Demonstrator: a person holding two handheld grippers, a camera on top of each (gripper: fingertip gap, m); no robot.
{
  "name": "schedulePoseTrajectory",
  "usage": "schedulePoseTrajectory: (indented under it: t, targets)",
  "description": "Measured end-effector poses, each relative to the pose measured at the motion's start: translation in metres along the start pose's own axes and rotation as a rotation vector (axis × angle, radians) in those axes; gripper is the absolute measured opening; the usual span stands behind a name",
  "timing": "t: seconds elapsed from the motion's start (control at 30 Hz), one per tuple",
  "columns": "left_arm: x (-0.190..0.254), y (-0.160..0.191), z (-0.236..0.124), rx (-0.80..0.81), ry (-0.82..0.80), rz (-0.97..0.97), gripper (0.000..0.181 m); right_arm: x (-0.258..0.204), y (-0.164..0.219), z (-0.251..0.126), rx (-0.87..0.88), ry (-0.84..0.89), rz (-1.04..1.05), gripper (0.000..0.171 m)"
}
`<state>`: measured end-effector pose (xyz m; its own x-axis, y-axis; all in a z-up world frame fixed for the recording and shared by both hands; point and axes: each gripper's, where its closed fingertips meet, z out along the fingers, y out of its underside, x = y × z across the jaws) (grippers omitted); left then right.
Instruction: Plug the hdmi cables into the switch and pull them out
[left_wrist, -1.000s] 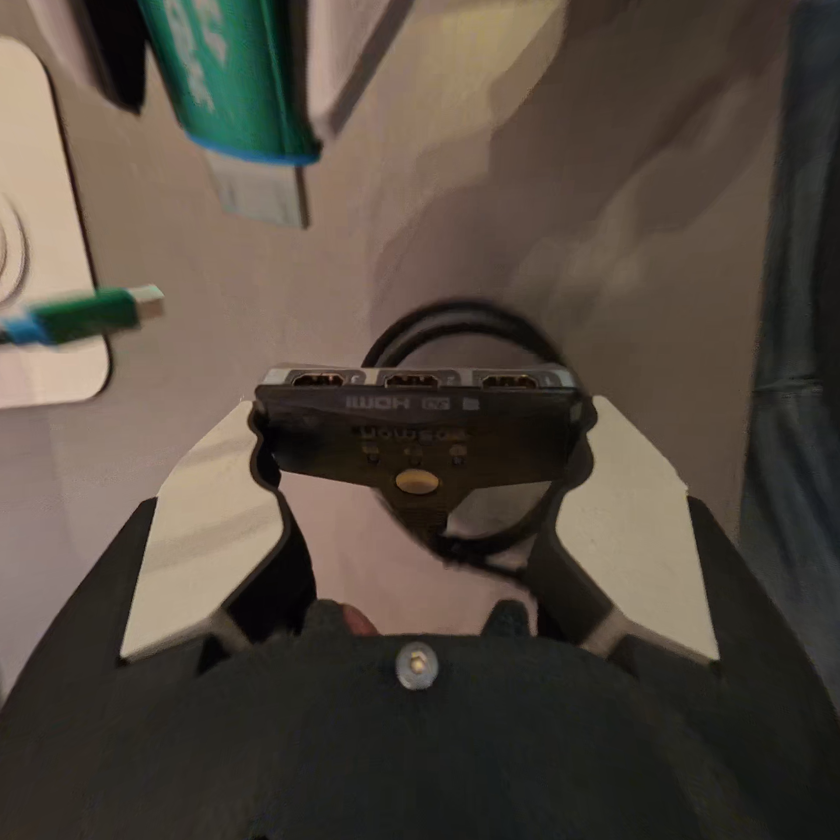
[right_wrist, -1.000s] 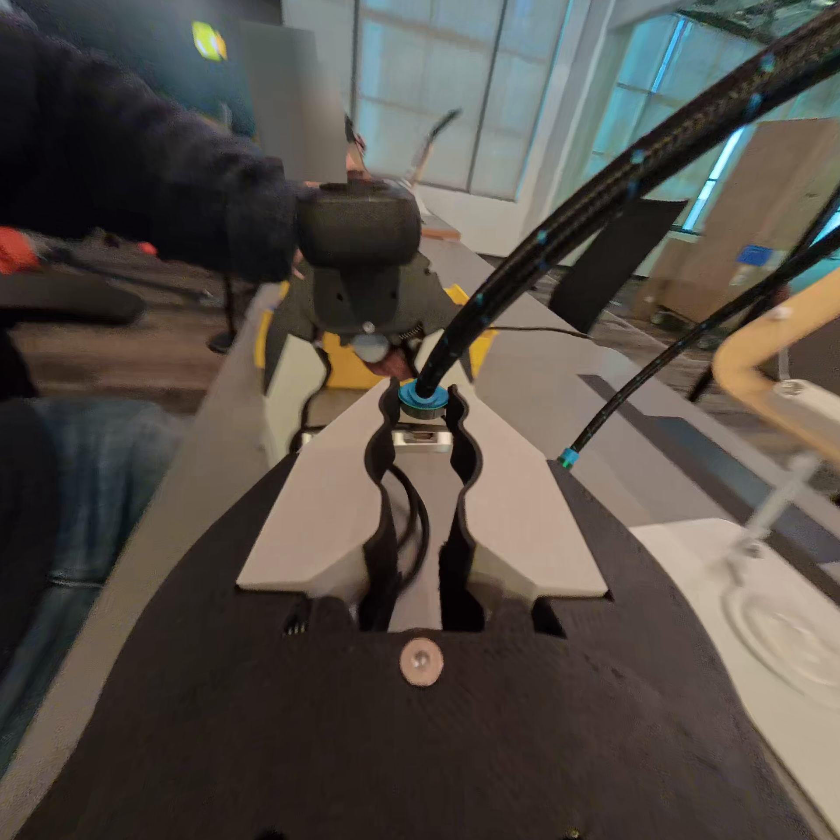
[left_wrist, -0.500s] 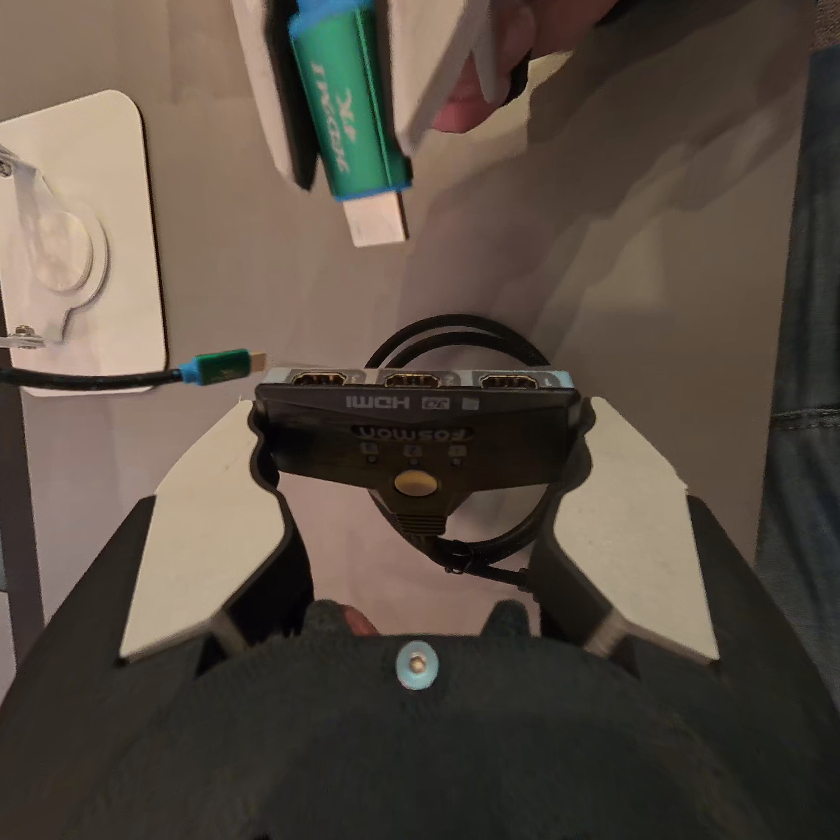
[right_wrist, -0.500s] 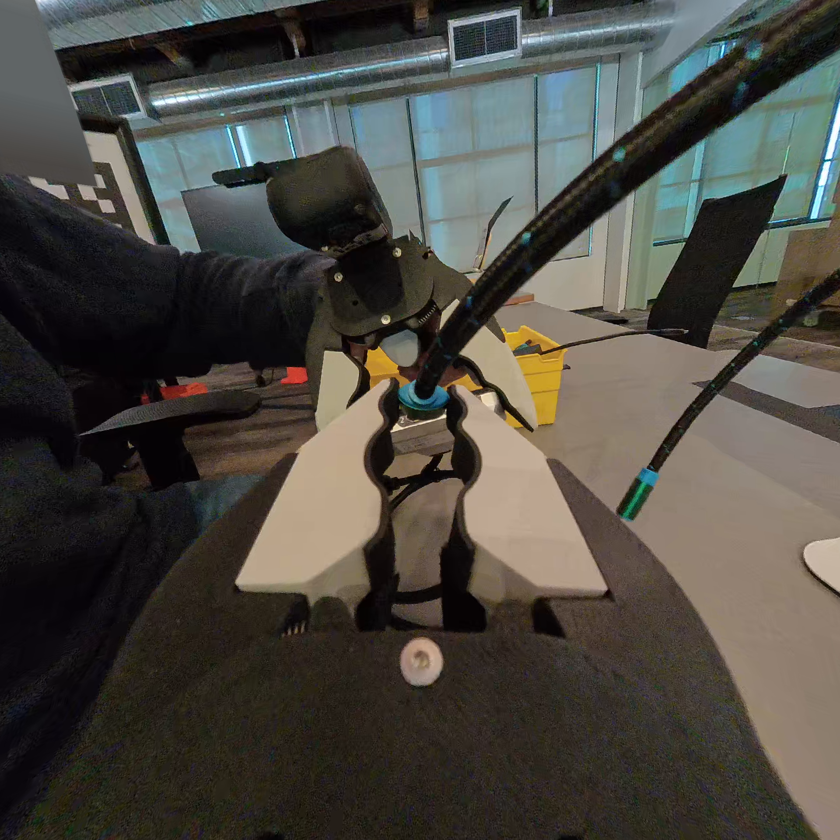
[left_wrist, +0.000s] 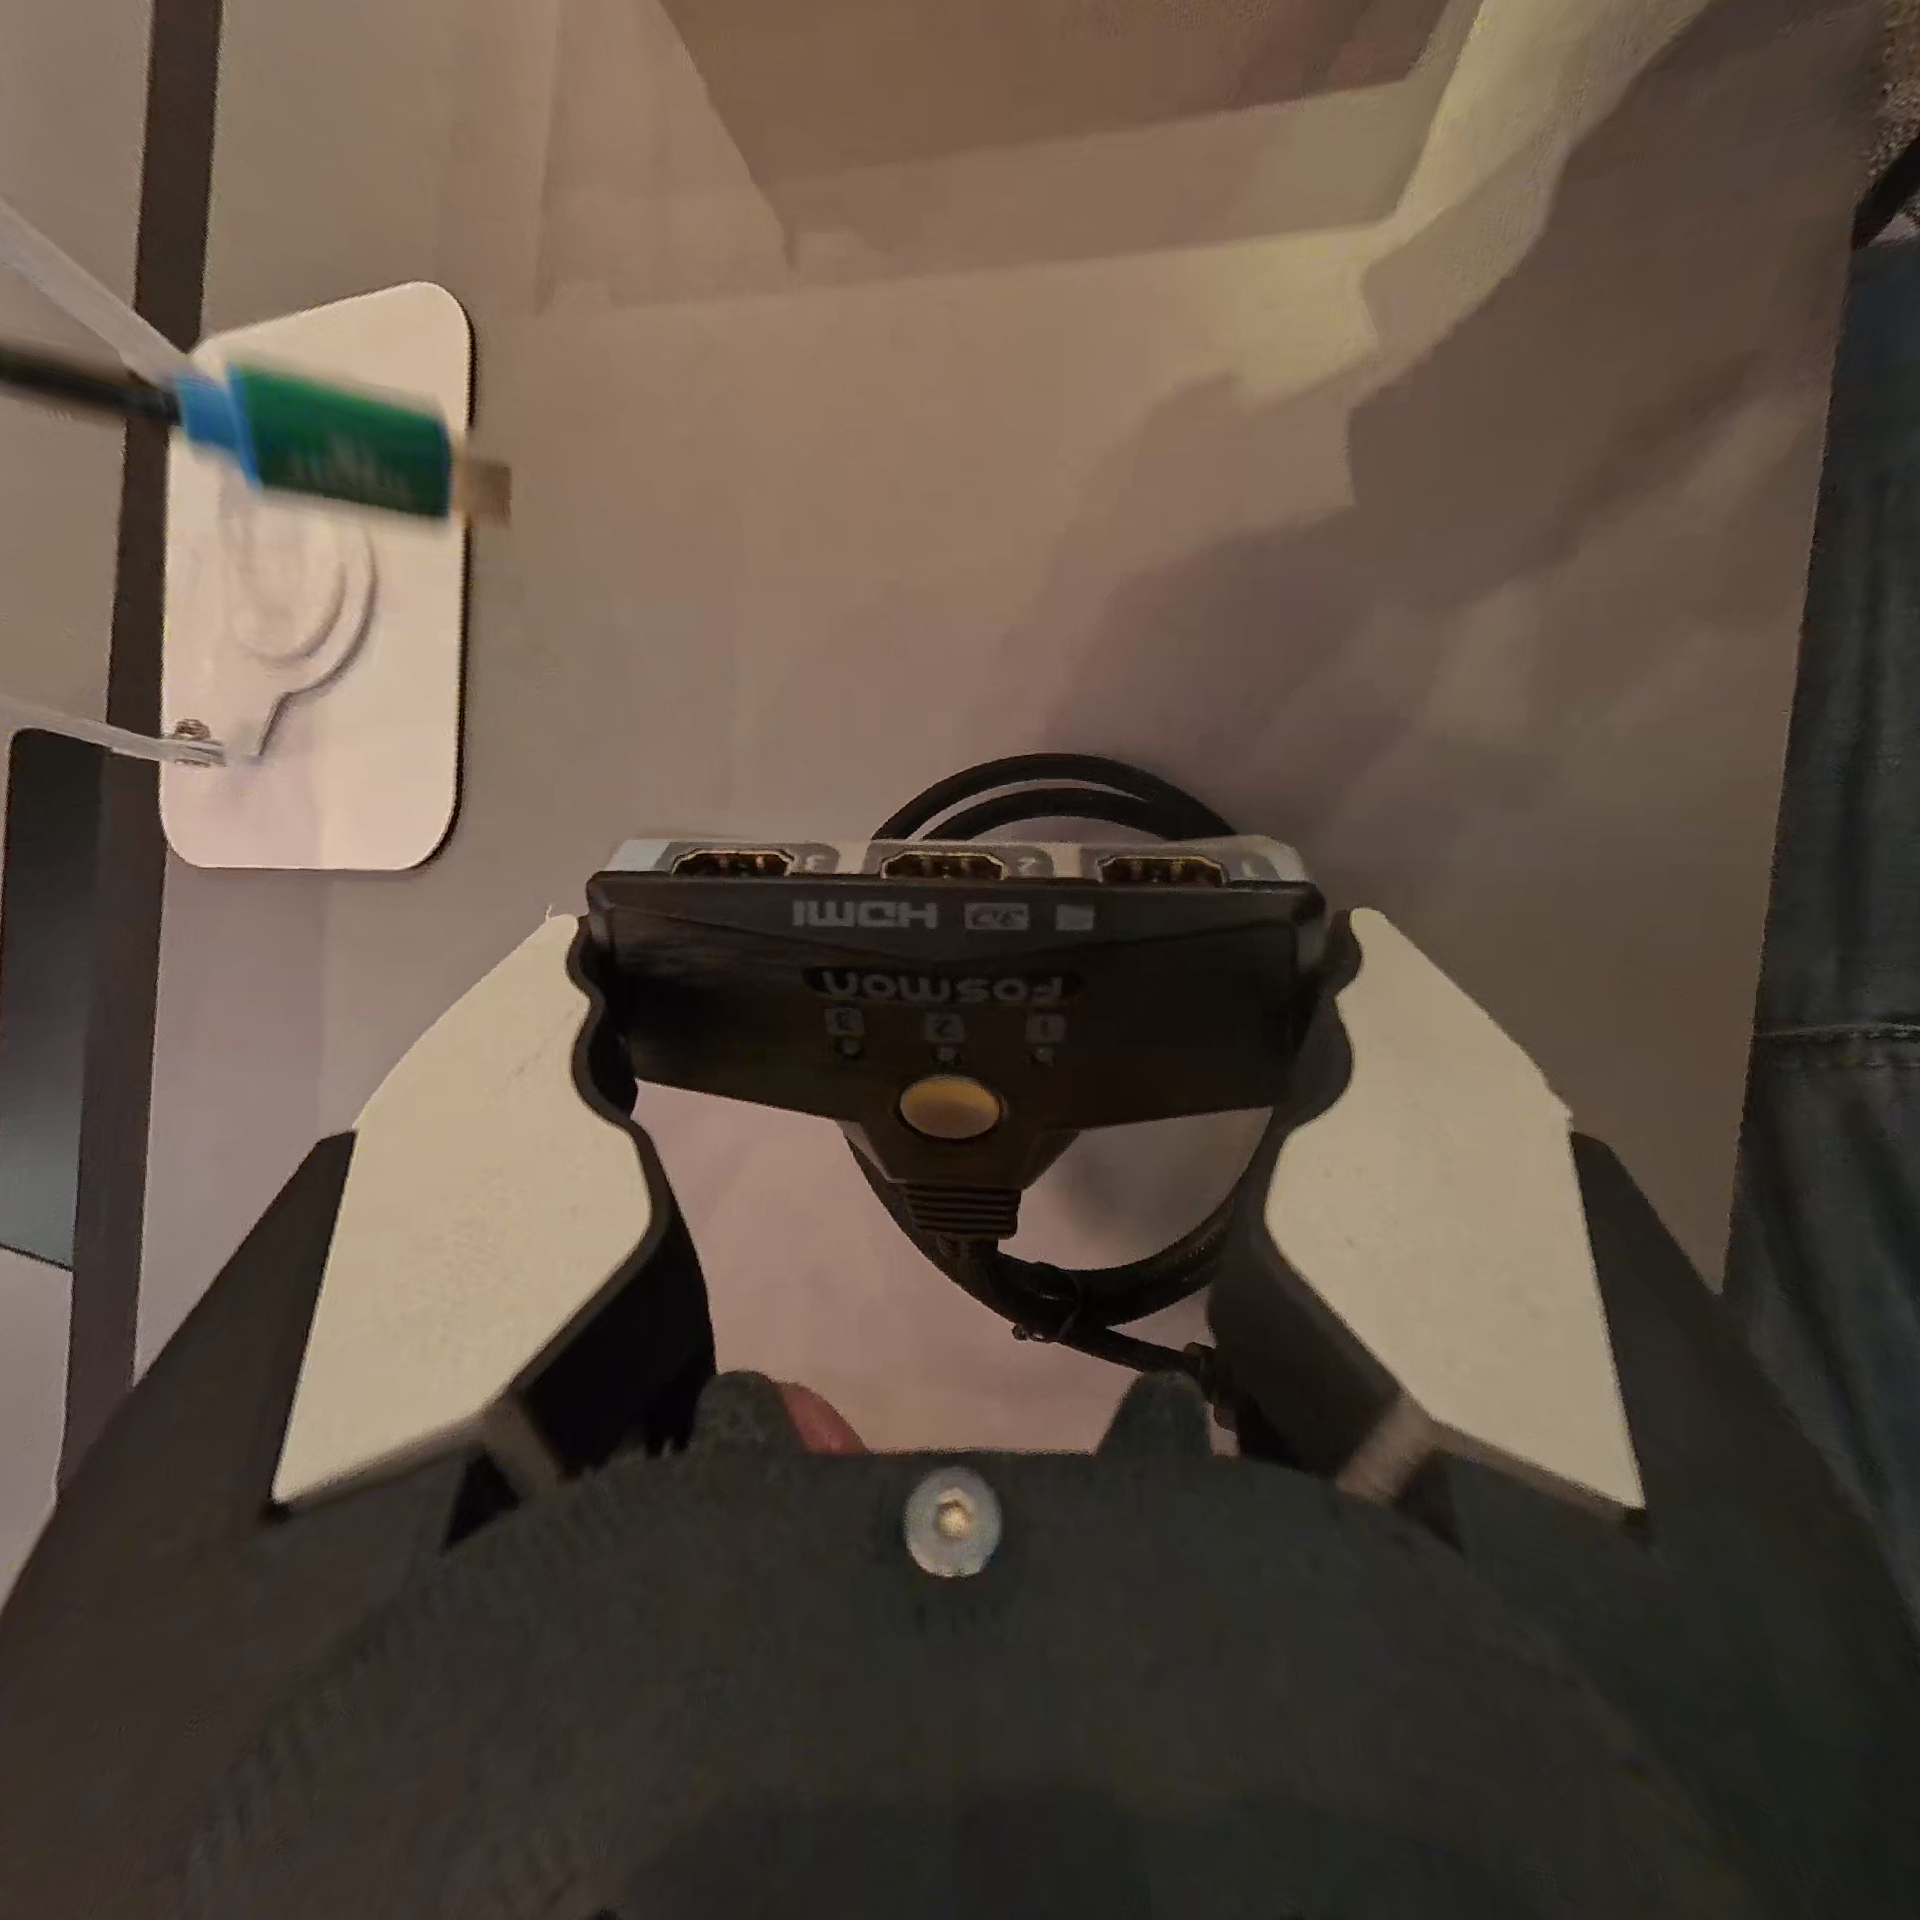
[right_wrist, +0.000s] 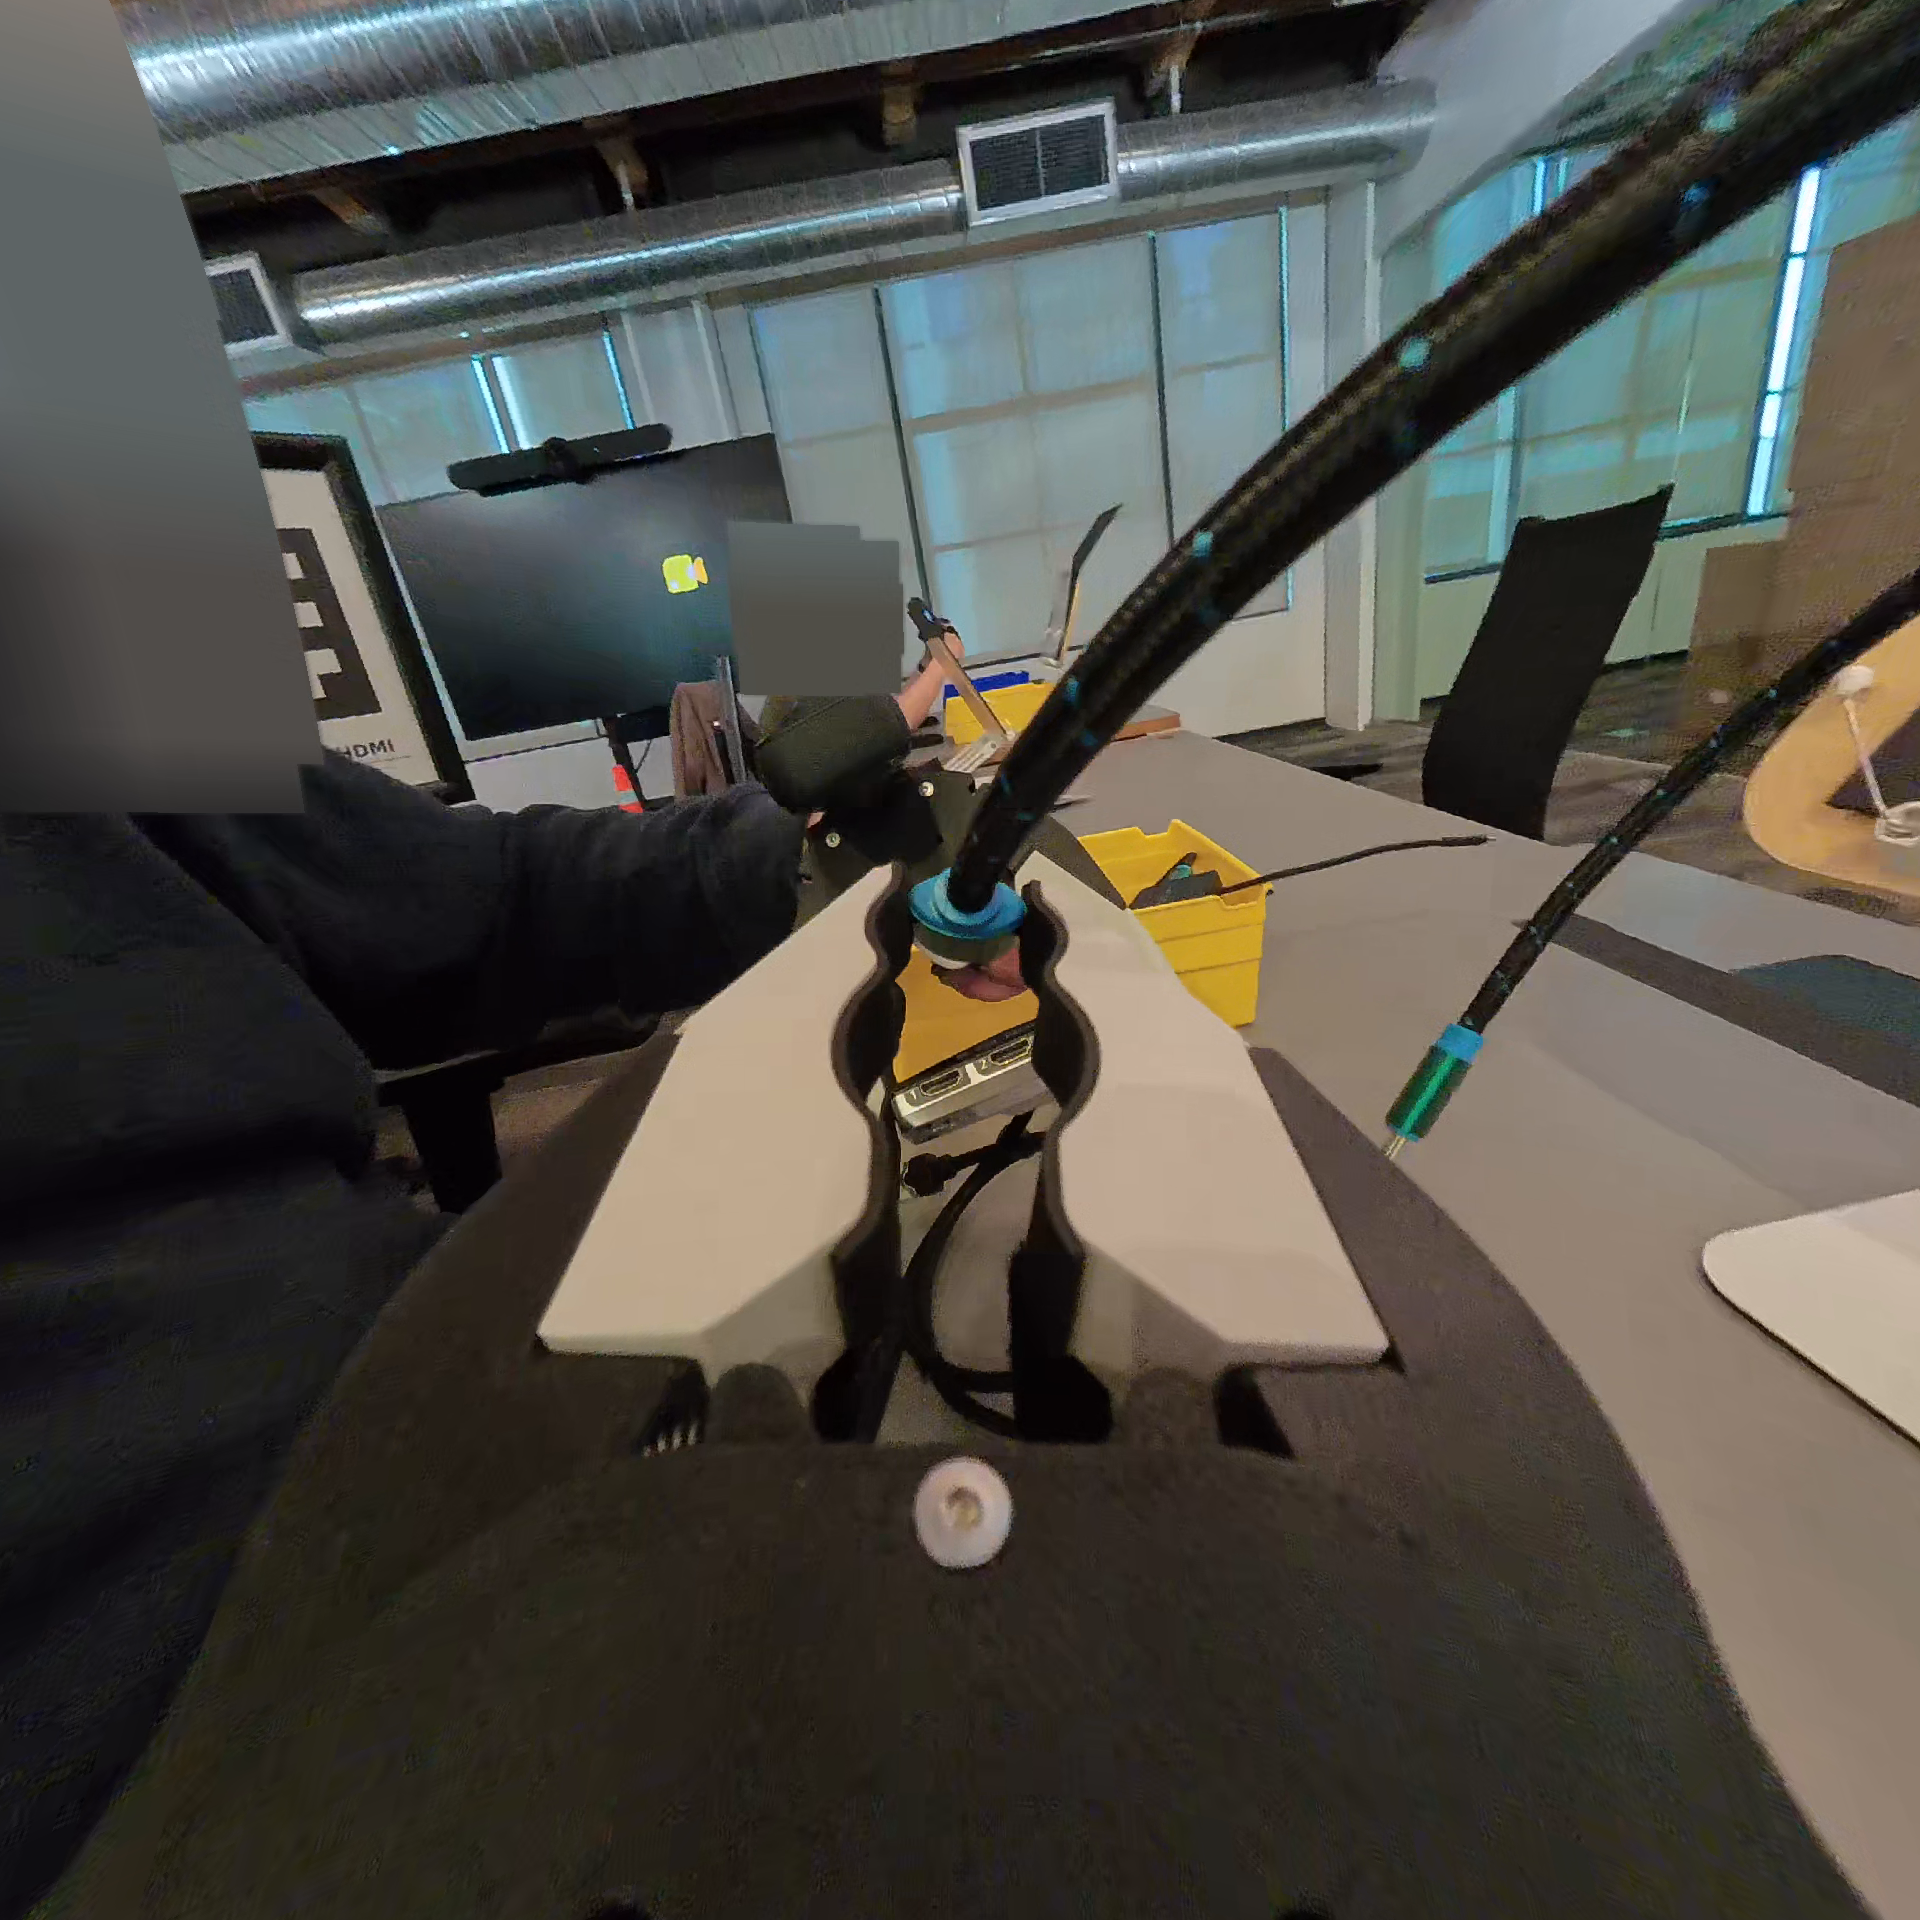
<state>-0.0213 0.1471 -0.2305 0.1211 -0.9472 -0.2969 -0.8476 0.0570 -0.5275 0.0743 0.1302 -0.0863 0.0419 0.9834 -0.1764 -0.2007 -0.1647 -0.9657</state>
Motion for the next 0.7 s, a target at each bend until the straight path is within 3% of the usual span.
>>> schedulePoseTrajectory:
  t: [0.17,0.4,0.57,0.7]
  targets:
    - [0.003,0.0,-0.003,0.027,-0.025,-0.015,0.123,-0.005,-0.023,-0.057,-0.092,0.193,-0.006,0.019]
    - [0.011,0.004,0.003,0.068,-0.001,-0.055,0.123,0.002,-0.015,-0.183,-0.198,0.576,0.0,0.019]
    - [0.013,0.005,0.008,0.078,0.009,-0.069,0.123,-0.009,-0.007,-0.227,-0.118,0.64,0.081,0.019]
    - [0.016,0.005,0.009,0.085,0.015,-0.072,0.123,-0.027,-0.025,-0.237,-0.01,0.574,0.094,0.019]
